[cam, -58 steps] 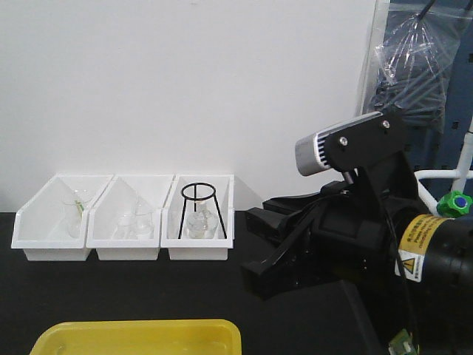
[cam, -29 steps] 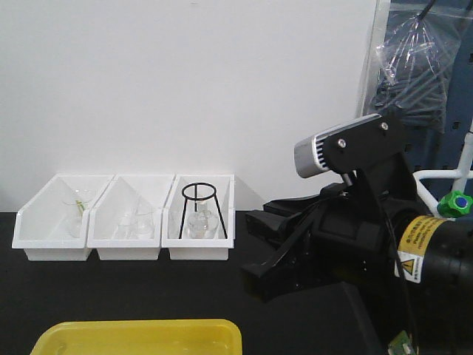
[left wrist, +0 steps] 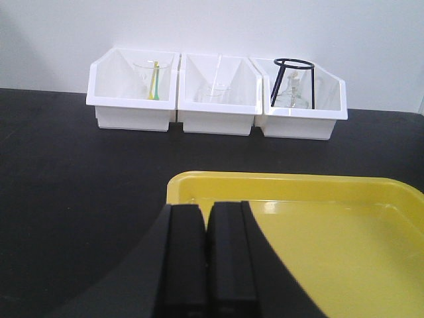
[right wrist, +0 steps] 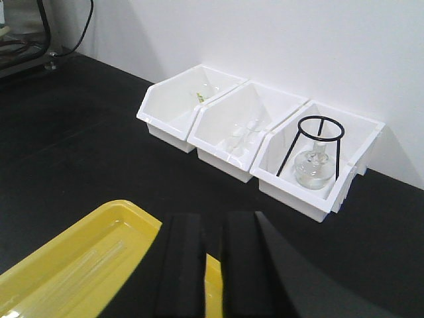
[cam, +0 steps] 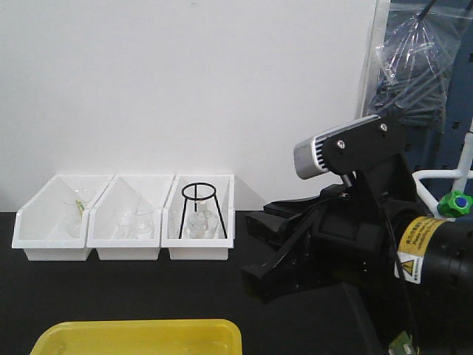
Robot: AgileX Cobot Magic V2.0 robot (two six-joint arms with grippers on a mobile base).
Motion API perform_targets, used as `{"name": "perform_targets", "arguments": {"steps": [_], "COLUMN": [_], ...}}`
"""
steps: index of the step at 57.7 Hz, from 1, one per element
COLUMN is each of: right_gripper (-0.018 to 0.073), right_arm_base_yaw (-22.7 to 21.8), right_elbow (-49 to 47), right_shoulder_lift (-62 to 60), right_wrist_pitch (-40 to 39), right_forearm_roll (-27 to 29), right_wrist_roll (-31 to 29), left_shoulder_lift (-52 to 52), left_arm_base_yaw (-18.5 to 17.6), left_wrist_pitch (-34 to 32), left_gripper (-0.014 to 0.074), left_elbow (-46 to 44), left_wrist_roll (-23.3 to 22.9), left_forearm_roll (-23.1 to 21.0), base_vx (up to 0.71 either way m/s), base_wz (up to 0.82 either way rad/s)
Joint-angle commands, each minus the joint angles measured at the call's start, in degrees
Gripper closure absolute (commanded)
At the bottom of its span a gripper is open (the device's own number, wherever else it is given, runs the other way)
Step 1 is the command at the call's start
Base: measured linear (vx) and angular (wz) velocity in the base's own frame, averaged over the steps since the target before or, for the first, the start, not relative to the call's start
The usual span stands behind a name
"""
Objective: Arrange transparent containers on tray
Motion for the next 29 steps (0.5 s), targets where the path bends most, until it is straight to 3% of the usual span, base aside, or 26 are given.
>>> {"name": "perform_targets", "arguments": {"steps": [1, 11, 20, 24, 29], "right_gripper": [0.0376, 0.038, 0.046, 0.0509, 0.0571], "right_arm_base_yaw": [-0.09, -0.09, -1.13, -5.29, -13.66], "right_elbow": [-1.6, -1.6, 1.86, 7.48, 18.88], "right_shoulder_lift": [-1.25, -2.48, -9.77, -14.61, -21.53], "right_wrist_pitch": [-4.4, -1.15, 4.96, 2.24, -5.72], "right_forearm_roll": [-0.8, -5.93, -9.14, -7.31, -2.84], "right_wrist_roll": [-0.43, -0.49, -0.27, -0.27, -0.27], "left_shoulder_lift": [-0.16, -0.16, -0.16, -0.16, -0.16], "left_arm_base_yaw": [0.2, 0.2, 0.2, 0.2, 0.2], "left_wrist_pitch": [-5.17, -5.17, -5.16, -5.16, -5.16], "left_gripper": [0.0603, 0.0603, 0.0603, 0.0603, 0.0603], "left_elbow": [1.75, 1.75, 1.75, 1.75, 1.75], "left_wrist_roll": [0.08, 0.08, 0.03, 0.03, 0.03], "left_forearm_roll": [-0.49, -0.49, -0.49, -0.49, -0.49], "base_vx": [0.0, 0.0, 0.0, 0.0, 0.0], "base_wz": [0.0, 0.0, 0.0, 0.0, 0.0]}}
